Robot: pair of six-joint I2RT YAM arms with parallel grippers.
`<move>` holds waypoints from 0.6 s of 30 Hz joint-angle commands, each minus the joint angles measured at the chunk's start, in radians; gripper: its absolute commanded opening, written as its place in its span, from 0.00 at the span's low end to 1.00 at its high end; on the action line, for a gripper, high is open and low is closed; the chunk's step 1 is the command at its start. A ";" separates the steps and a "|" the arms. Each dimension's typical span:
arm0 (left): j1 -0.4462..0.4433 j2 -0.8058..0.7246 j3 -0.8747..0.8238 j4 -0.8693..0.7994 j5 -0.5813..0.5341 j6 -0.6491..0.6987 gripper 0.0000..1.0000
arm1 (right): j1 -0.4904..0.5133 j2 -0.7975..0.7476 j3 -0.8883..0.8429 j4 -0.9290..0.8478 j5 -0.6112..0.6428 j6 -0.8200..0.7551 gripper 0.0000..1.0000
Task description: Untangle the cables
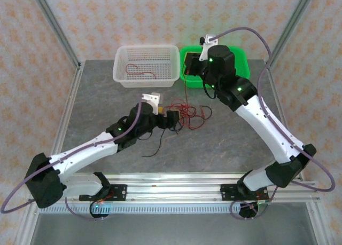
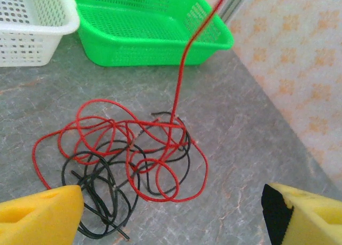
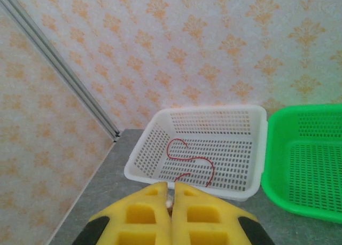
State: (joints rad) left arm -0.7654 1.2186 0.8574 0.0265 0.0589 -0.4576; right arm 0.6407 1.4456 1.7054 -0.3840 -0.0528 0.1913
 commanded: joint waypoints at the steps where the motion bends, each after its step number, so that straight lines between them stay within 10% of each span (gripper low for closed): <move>1: -0.035 0.051 0.078 0.008 -0.103 0.063 0.87 | 0.005 0.005 0.062 -0.035 -0.028 0.027 0.00; 10: -0.090 0.309 0.283 0.041 -0.227 0.174 0.88 | 0.005 0.009 0.157 -0.079 -0.094 0.055 0.00; 18: -0.094 0.527 0.432 -0.031 -0.559 0.186 0.85 | 0.005 -0.021 0.195 -0.114 -0.097 0.056 0.00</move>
State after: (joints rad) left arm -0.8577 1.7115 1.2583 0.0372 -0.3363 -0.2996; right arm 0.6407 1.4570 1.8572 -0.4873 -0.1394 0.2363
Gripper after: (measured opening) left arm 0.852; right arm 0.041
